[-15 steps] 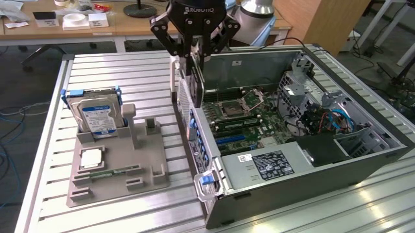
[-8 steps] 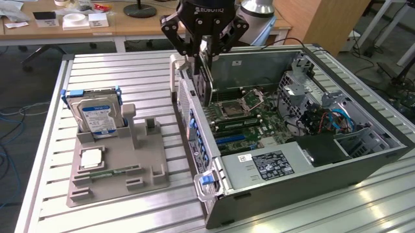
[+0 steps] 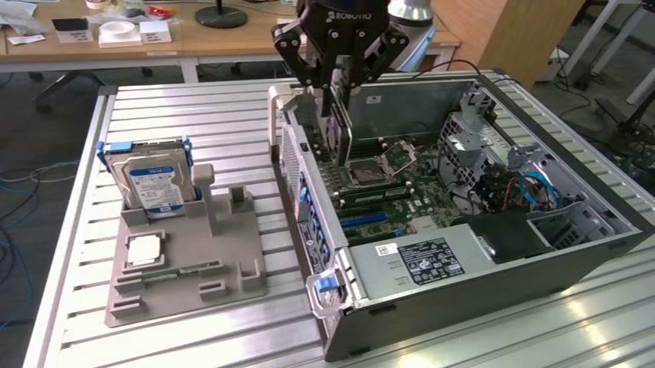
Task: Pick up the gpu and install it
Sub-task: 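Pick up the gpu and move the gpu toward the slot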
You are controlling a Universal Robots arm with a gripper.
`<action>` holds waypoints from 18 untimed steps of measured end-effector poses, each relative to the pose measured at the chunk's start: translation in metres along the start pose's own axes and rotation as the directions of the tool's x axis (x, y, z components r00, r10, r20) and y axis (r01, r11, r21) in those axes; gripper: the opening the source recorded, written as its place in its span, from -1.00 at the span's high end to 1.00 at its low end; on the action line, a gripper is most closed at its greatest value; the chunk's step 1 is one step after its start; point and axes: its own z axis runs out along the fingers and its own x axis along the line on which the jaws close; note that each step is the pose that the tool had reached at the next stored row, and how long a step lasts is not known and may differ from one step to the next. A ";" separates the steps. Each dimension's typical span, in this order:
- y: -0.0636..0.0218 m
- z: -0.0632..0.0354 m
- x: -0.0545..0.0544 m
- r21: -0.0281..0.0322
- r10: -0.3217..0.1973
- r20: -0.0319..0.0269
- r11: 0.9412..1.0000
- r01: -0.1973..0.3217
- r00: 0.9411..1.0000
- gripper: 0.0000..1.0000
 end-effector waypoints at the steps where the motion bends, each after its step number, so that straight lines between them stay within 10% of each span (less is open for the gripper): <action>1: 0.0001 0.0000 -0.002 0.000 0.000 0.000 1.000 0.000 1.000 0.47; 18: 0.0018 0.0010 -0.039 0.000 0.000 0.000 1.000 0.000 1.000 0.47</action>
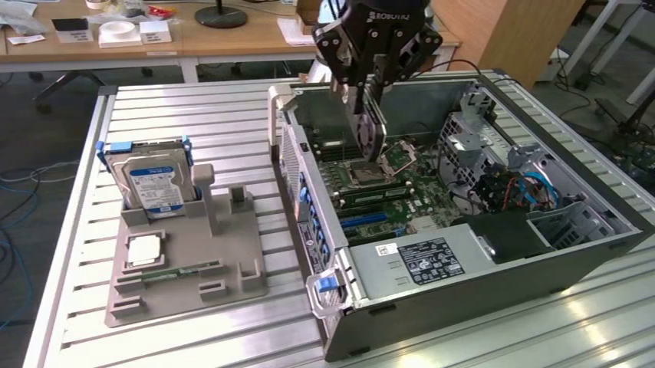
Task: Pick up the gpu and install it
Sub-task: 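Pick up the gpu and move the gpu toward the slot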
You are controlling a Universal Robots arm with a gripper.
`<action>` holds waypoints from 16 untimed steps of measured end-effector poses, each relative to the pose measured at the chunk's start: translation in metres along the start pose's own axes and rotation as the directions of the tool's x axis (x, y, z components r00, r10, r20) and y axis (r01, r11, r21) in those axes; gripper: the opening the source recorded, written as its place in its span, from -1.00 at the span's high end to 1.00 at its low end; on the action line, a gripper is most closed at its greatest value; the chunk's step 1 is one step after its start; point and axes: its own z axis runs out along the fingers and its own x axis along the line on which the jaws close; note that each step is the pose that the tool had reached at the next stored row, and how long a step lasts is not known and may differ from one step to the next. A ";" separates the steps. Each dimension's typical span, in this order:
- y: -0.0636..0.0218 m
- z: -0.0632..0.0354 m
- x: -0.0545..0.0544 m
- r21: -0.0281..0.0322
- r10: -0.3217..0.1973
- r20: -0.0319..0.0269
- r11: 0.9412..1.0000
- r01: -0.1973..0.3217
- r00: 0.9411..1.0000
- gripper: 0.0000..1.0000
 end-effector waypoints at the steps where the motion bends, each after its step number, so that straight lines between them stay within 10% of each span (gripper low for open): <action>1: 0.0001 0.0000 -0.002 0.000 0.000 0.000 1.000 0.000 1.000 0.47; 16: 0.0017 0.0009 -0.037 0.000 0.000 0.000 1.000 0.000 1.000 0.47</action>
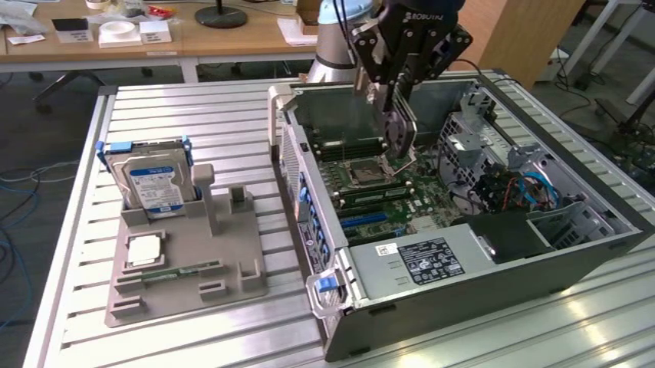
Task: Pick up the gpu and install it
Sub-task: 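Pick up the gpu and move the gpu toward the slot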
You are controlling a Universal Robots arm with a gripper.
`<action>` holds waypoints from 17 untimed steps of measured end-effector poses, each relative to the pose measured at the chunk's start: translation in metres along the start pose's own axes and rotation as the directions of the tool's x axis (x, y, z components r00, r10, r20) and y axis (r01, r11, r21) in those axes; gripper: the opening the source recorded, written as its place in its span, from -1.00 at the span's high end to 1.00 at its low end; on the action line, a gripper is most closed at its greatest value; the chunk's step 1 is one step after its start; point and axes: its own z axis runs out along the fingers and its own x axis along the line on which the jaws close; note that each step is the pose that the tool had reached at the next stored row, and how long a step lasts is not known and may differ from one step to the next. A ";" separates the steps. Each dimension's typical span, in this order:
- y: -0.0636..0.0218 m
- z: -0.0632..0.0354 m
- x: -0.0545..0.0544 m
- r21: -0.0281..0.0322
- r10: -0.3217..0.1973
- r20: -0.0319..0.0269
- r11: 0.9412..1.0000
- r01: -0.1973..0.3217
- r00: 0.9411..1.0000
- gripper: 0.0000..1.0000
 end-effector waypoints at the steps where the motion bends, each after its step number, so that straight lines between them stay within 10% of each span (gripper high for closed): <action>1: 0.0001 0.0001 -0.002 0.000 0.000 0.000 1.000 0.000 1.000 0.47; 17: 0.0019 0.0011 -0.042 0.000 0.000 0.000 1.000 0.000 1.000 0.47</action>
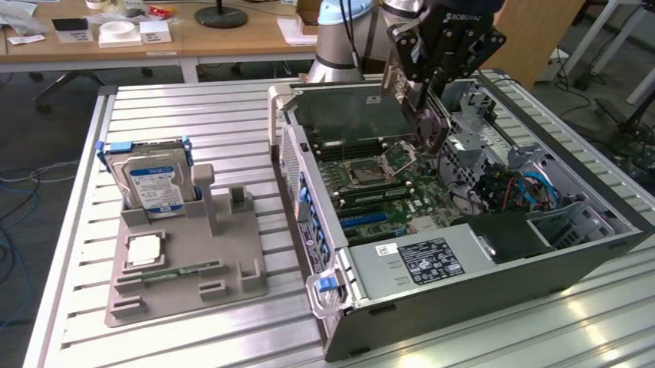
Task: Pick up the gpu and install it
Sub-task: 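Pick up the gpu and move the gpu toward the slot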
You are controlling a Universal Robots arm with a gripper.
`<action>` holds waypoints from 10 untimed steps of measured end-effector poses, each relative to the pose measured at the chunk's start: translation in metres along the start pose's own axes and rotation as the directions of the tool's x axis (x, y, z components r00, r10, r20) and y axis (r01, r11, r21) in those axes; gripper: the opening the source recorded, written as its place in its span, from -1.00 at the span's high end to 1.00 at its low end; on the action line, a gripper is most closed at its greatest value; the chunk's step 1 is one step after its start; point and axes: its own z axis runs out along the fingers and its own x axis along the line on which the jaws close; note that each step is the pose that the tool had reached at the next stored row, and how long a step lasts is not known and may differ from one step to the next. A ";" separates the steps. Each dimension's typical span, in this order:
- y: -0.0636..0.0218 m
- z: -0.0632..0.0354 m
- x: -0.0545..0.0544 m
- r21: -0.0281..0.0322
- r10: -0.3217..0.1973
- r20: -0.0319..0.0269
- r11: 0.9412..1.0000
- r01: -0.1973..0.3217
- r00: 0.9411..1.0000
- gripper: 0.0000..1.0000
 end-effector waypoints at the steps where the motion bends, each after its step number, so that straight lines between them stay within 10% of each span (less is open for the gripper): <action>1: 0.0001 0.0001 -0.003 0.000 0.000 0.000 1.000 0.000 1.000 0.47; 10: 0.0015 0.0008 -0.030 0.000 0.000 0.000 1.000 0.000 1.000 0.47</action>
